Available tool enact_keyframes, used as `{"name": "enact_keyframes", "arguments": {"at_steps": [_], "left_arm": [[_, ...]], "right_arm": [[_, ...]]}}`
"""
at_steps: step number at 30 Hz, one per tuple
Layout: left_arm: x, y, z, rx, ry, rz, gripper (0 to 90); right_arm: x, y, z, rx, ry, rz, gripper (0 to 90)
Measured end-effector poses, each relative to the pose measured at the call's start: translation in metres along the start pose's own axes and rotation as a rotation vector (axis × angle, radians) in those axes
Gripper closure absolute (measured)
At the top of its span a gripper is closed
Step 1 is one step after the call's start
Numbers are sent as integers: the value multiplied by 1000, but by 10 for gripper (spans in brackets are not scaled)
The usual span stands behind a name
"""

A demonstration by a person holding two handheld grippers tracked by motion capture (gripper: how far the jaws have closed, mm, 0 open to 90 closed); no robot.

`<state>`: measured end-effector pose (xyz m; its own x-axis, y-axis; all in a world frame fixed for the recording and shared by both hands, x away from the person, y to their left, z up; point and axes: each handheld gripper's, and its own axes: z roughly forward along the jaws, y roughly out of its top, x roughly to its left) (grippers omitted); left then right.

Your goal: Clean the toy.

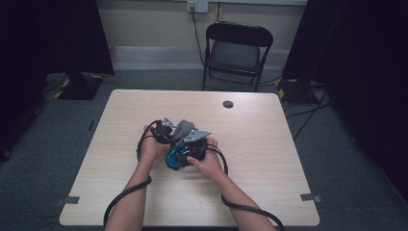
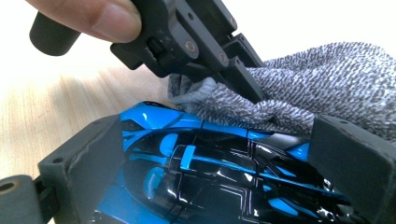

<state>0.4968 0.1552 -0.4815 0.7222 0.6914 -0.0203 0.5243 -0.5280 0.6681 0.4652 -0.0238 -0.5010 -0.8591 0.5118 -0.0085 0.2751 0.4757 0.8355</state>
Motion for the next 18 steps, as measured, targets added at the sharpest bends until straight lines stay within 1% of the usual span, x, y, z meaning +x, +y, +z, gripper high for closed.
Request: {"name": "enact_keyframes", "arguments": {"at_steps": [3,5,6,7,9,10,13,16,18], "left_arm": [[-1,-2,-3,4,-11,11,773],[-1,-5,-5,-11,-17,13,773],[-1,-7,-6,-12,-22,20,773],[-2,-8,-7,-22,-20,19,774],[-2,-10,-9,-20,-23,26,774],[-2,-10,-11,-18,-20,35,775],[-2,-14,-15,-16,-25,36,776],[-2,-17,-20,-14,-20,39,777],[-2,-20,-23,-8,-21,33,777]], "right_arm": [[0,0,0,-1,1,0,30],[0,0,0,-1,1,0,30],[0,0,0,-1,1,0,30],[0,0,0,0,1,1,30],[0,0,0,0,1,0,30],[0,0,0,-1,2,0,30],[0,0,0,0,2,0,30],[0,0,0,-1,3,0,31],[0,0,0,0,3,0,30]]}}
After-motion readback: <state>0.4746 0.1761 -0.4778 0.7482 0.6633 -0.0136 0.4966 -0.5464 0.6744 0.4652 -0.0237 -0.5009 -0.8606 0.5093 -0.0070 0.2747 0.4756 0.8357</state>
